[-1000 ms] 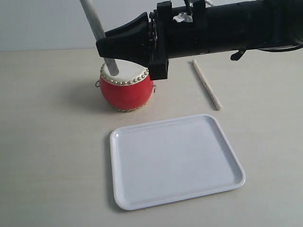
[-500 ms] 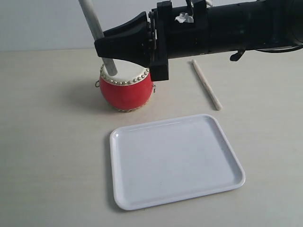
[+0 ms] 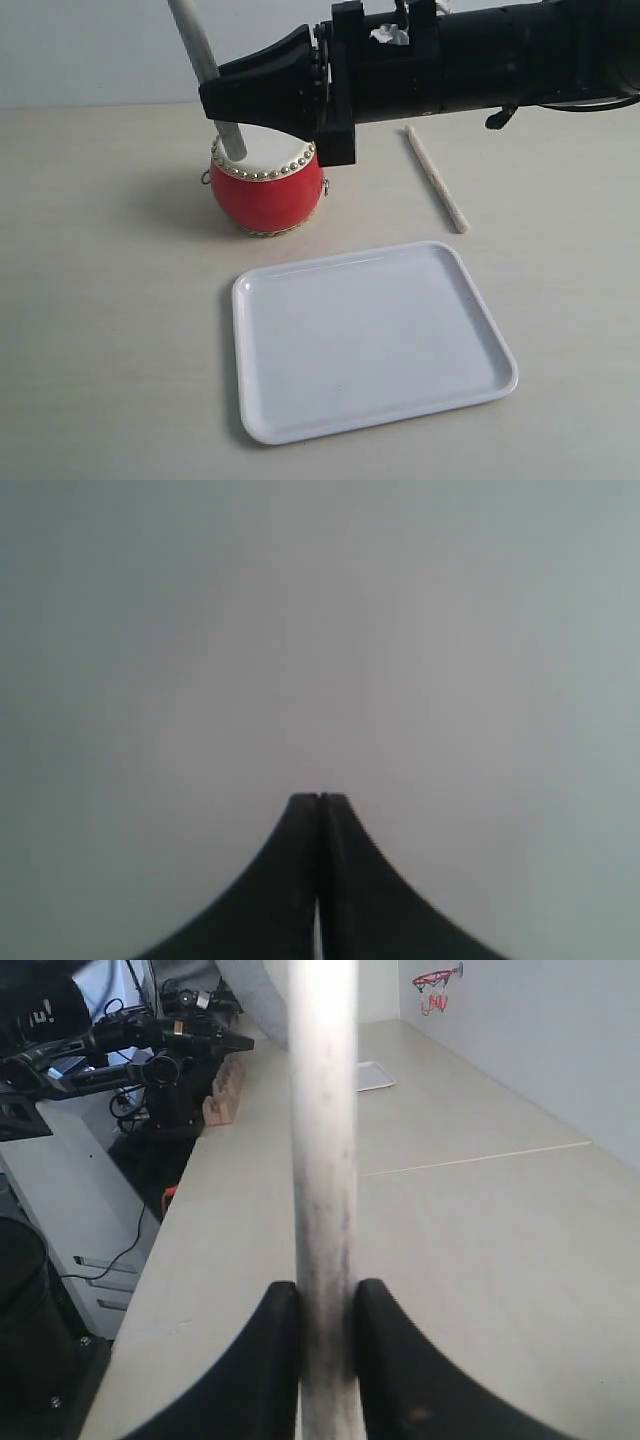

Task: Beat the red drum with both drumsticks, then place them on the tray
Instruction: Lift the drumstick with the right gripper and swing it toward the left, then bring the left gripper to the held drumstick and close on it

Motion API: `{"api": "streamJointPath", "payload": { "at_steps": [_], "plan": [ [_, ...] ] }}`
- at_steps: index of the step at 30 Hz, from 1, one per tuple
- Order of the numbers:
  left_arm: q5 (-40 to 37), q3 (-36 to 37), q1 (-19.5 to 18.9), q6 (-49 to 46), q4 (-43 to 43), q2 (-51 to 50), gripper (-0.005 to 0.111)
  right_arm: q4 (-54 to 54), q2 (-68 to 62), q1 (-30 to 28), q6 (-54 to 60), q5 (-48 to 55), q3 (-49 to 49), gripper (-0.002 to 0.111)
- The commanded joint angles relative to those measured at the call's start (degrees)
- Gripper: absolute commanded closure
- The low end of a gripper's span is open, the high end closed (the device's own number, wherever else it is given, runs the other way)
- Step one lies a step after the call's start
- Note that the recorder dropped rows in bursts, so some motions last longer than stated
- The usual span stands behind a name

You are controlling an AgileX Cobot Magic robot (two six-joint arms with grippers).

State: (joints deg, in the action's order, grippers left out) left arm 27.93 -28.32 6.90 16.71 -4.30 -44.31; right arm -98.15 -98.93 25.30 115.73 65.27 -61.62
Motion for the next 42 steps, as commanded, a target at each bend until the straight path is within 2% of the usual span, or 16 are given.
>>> {"api": "streamJointPath", "payload": {
  "at_steps": [1, 5, 10, 14, 19, 26, 28, 30, 32, 35, 36, 38, 42],
  "plan": [
    [-0.9, -3.5, -0.2, 11.2, -14.6, -16.8, 0.107, -1.8, 0.1, 0.0, -0.5, 0.3, 0.0, 0.108],
    [6.4, -7.3, -0.2, 22.7, -35.3, -29.0, 0.107, -1.8, 0.1, 0.0, -0.4, -3.0, 0.0, 0.108],
    [24.5, -12.7, -1.7, 35.5, -51.6, -38.7, 0.107, -1.8, 0.1, 0.0, -0.4, -11.7, 0.0, 0.108],
    [33.4, -17.1, -3.3, 41.2, -63.5, -43.6, 0.107, -1.8, 0.1, 0.0, -0.4, -12.5, 0.0, 0.108],
    [42.0, -18.3, -4.7, 42.4, -66.5, -47.0, 0.107, -1.8, 0.1, 0.0, -0.5, -11.6, 0.0, 0.108],
    [42.0, -18.5, -5.1, 43.6, -66.7, -48.4, 0.106, -1.8, 0.1, 0.0, -0.5, -13.0, 0.0, 0.108],
    [42.0, -18.5, -5.0, 43.6, -66.1, -48.4, 0.1, -1.8, 0.1, 0.0, -0.5, -13.0, 0.0, 0.108],
    [42.0, -18.5, -4.6, 43.6, -65.2, -48.3, 0.087, -1.8, 0.1, 0.0, -0.5, -13.0, 0.0, 0.108],
    [42.0, -18.5, -4.2, 43.8, -64.8, -48.3, 0.066, -1.8, 0.1, 0.0, -0.5, -13.0, 0.0, 0.108],
    [42.0, -18.5, -3.3, 44.3, -64.1, -48.3, 0.029, -1.8, 0.1, 0.0, -0.5, -13.0, 0.0, 0.108],
    [42.0, -18.5, -2.9, 44.9, -63.5, -48.3, 0.02, -1.8, 0.1, 0.0, -0.5, -13.0, 0.0, 0.108],
    [42.0, -18.5, -2.2, 45.3, -62.7, -48.3, 0.014, -1.8, 0.1, 0.0, -0.5, -13.1, 0.0, 0.108],
    [42.0, -18.5, -0.5, 45.0, -62.3, -48.3, 0.014, -1.8, 0.1, 0.0, -1.8, -13.1, -0.1, 0.108]
  ]
}}
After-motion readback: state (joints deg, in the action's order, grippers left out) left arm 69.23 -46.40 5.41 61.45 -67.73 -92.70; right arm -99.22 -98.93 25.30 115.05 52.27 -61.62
